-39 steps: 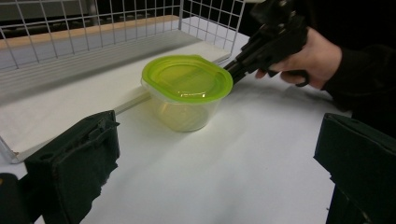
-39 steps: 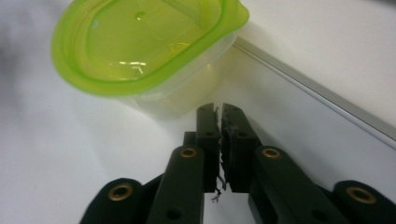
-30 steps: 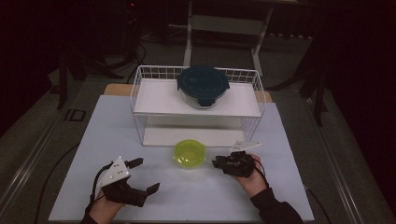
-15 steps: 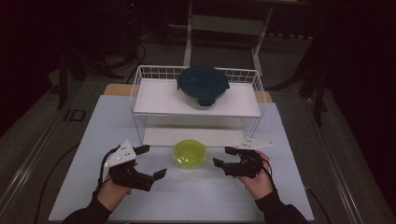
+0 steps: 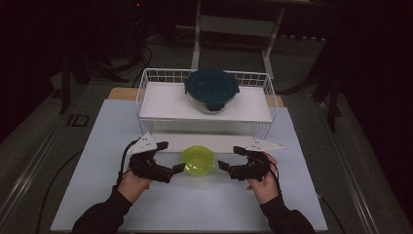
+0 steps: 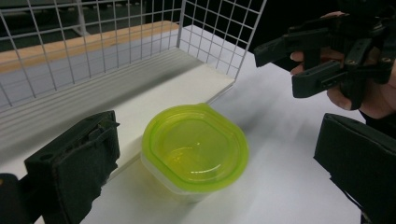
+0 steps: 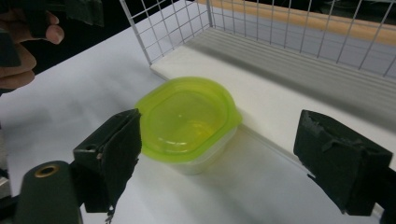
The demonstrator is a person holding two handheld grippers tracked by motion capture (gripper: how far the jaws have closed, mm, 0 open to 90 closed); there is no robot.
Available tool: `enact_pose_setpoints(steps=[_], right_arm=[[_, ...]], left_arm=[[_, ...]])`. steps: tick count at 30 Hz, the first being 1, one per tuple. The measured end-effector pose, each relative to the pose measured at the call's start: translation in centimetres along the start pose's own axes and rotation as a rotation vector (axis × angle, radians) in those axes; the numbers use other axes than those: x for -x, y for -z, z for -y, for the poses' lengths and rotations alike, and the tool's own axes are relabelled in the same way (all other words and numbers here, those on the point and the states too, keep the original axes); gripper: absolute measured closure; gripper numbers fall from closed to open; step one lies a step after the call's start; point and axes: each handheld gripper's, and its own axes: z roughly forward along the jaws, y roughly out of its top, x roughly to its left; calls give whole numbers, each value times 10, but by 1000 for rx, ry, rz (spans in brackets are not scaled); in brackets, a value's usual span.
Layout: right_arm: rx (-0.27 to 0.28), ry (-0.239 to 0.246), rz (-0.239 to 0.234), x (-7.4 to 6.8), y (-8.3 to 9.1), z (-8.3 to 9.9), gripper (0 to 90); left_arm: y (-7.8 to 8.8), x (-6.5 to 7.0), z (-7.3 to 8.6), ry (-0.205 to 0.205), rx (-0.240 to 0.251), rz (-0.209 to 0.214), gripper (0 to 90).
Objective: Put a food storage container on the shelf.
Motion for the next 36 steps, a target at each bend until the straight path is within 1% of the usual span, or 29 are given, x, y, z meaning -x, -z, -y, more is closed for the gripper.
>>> enact_pose_setpoints(steps=[1, 2, 4, 5, 6, 8, 10, 12, 15, 17, 18, 20, 21, 22, 24, 26, 27, 28, 29, 30, 31, 33, 34, 35, 36], right_arm=[[-3, 6, 12, 1, -2, -1, 147], [-7, 3, 10, 1, -3, -1, 147], [-13, -18, -6, 3, -7, -1, 147], [-29, -38, -10, 3, -10, 0, 143], [-40, -49, -7, 4, -13, 0, 141], [-52, -64, 2, 4, -17, 1, 139], [-55, -81, 1, 5, -22, 3, 135], [-62, -83, 13, 5, -26, 4, 136], [-66, -104, 7, 6, -31, 5, 153], [-67, -112, 10, 6, -34, 4, 194], [-67, -121, 8, 7, -36, 4, 209], [-67, -134, 12, 7, -38, 4, 244], [-70, -145, 11, 8, -39, 3, 254], [-69, -148, 14, 8, -41, 3, 280], [-77, -170, 9, 9, -44, 4, 316], [-90, -179, 13, 8, -48, 5, 364], [-96, -185, 17, 8, -49, 6, 370], [-102, -197, 19, 8, -51, 7, 387], [-110, -208, 13, 9, -53, 8, 404], [-116, -214, 20, 9, -56, 10, 405], [-119, -219, 28, 9, -57, 11, 414], [-129, -226, 26, 10, -59, 13, 415], [-132, -234, 30, 10, -60, 13, 422], [-142, -254, 23, 10, -61, 16, 436], [-145, -257, 23, 11, -62, 17, 446]], left_arm=[[-2, -1, 0, 1, -3, 6, 0], [-5, -3, -1, 2, -11, 6, 0], [-9, -6, -1, 9, -18, 13, 0], [-12, -7, -1, 11, -26, 9, 0], [-14, -7, -1, 12, -30, 11, 0], [-19, -10, 0, 32, -42, 21, 0], [-22, -10, 1, 19, -47, 14, 0], [-27, -12, 3, 32, -58, 20, 0], [-33, -16, 7, 55, -70, 20, 1], [-39, -18, 10, 61, -90, 13, 2], [-41, -19, 11, 68, -93, 14, 2], [-45, -23, 14, 111, -102, 14, 2], [-46, -25, 14, 117, -105, 9, 5], [-48, -27, 15, 133, -110, 6, 24], [-51, -30, 16, 185, -120, 14, 45], [-53, -31, 16, 207, -139, 9, 94], [-55, -32, 16, 226, -145, 12, 115], [-56, -32, 16, 236, -153, 11, 149], [-57, -33, 17, 245, -169, 9, 153], [-59, -35, 17, 261, -187, 11, 180], [-60, -35, 18, 272, -183, 5, 212], [-61, -36, 18, 275, -188, 1, 292], [-64, -37, 19, 312, -211, -12, 292], [-65, -38, 19, 312, -224, -17, 357], [-66, -39, 20, 322, -232, -19, 377]])
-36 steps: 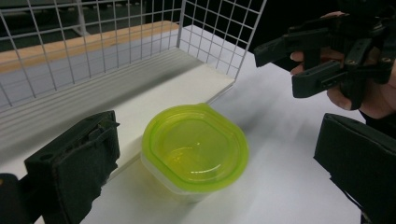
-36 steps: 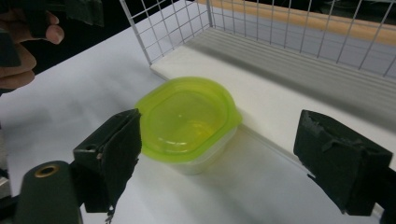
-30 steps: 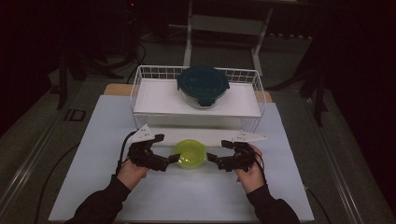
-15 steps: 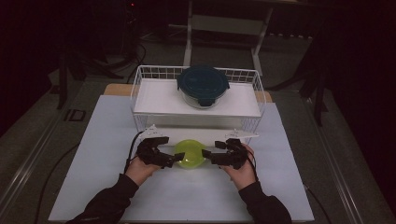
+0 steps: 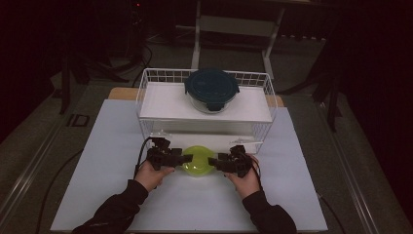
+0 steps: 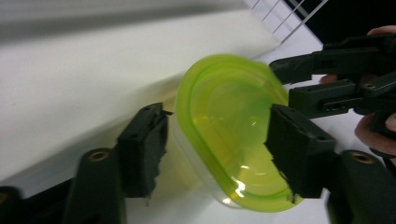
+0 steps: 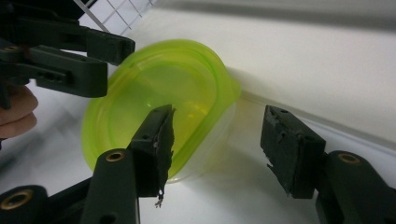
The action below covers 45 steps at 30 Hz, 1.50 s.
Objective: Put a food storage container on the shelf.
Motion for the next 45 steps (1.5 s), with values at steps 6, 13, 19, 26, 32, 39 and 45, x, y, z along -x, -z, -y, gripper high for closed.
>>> enact_pose_setpoints(steps=[6, 13, 19, 26, 32, 39, 45], right_arm=[[-17, -7, -7, 2, -2, 1, 488], [-37, -32, -34, 3, -1, 0, 602], [-34, -39, -44, -4, 0, 0, 672], [-33, -44, -51, -8, 1, 1, 710], [-45, -49, -77, -9, 5, 4, 744], [-73, -27, -121, -15, 10, 8, 774], [-72, -25, -117, -18, 11, 10, 786]], left_arm=[[-3, -6, 0, 49, -37, 16, 519], [3, -6, -1, 60, -60, 34, 674], [7, -6, 3, 62, -78, 34, 680], [11, -4, 6, 63, -99, 48, 692], [18, -1, 11, 74, -101, 79, 727], [24, 4, 17, 54, -112, 87, 751], [26, 5, 19, 71, -115, 88, 760]])
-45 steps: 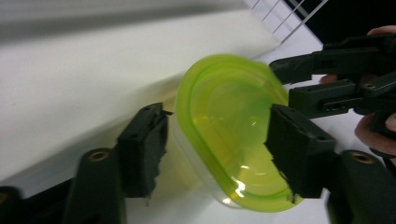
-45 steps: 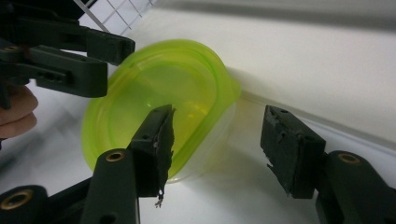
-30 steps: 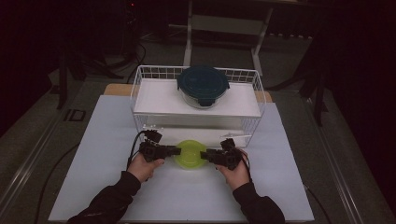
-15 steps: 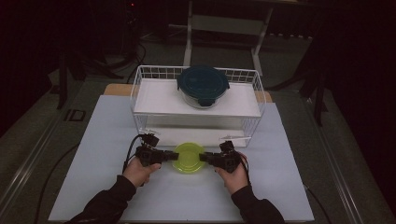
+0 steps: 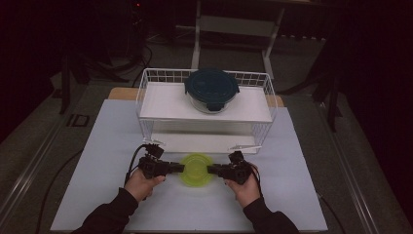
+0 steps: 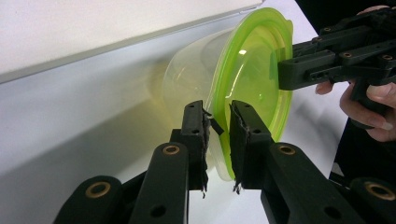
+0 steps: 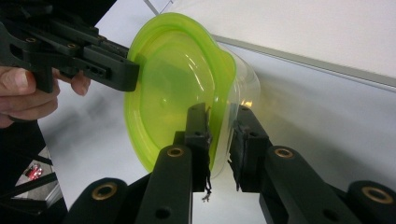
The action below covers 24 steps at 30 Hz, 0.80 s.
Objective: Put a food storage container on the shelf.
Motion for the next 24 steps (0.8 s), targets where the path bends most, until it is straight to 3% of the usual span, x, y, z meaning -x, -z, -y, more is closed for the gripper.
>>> enact_pose_setpoints(steps=[6, 10, 18, 24], right_arm=[[12, 31, 11, -4, 0, 2, 794], [16, 10, 8, -2, 2, 4, 808], [23, 14, 11, -6, 10, 3, 809], [53, 31, 13, -17, 26, -4, 809]], left_arm=[[1, 1, 3, 15, 1, -3, 768], [2, 3, 3, 34, 11, 5, 790], [7, 12, -2, 15, 22, 12, 795], [21, 27, -11, -32, 45, 23, 794]])
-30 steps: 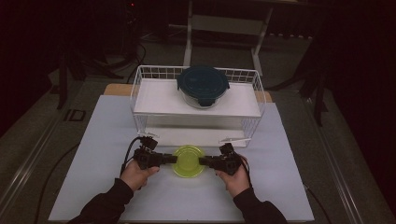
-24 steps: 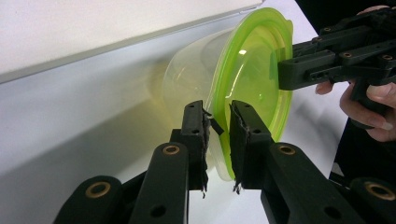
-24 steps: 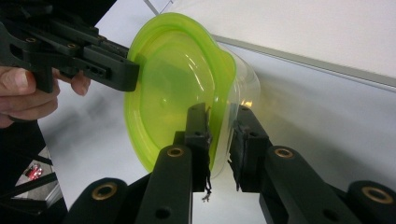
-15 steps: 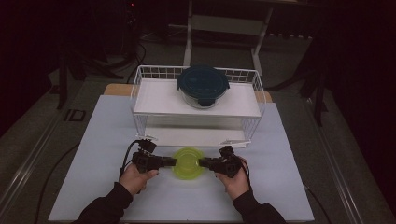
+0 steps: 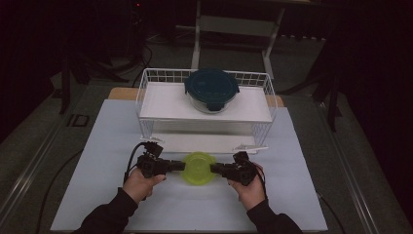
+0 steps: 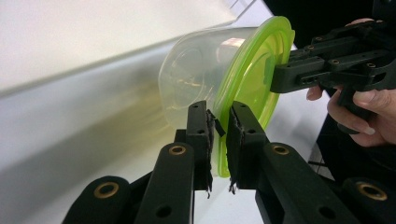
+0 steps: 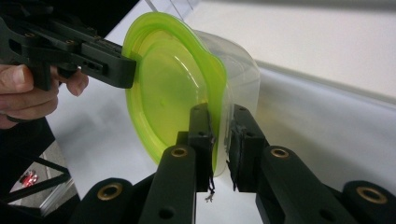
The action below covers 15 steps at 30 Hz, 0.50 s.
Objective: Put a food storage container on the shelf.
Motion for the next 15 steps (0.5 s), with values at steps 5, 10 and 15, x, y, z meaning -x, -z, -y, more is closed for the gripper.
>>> enact_pose_setpoints(steps=[5, 10, 15], right_arm=[[27, 5, 8, -10, 16, -9, 809], [52, 8, 13, -19, 30, -16, 809], [69, 18, 11, -27, 42, -26, 809]], left_arm=[[12, 15, -11, -32, 20, 6, 796], [21, 29, -19, -54, 37, 5, 797], [31, 39, -28, -65, 52, 13, 798]])
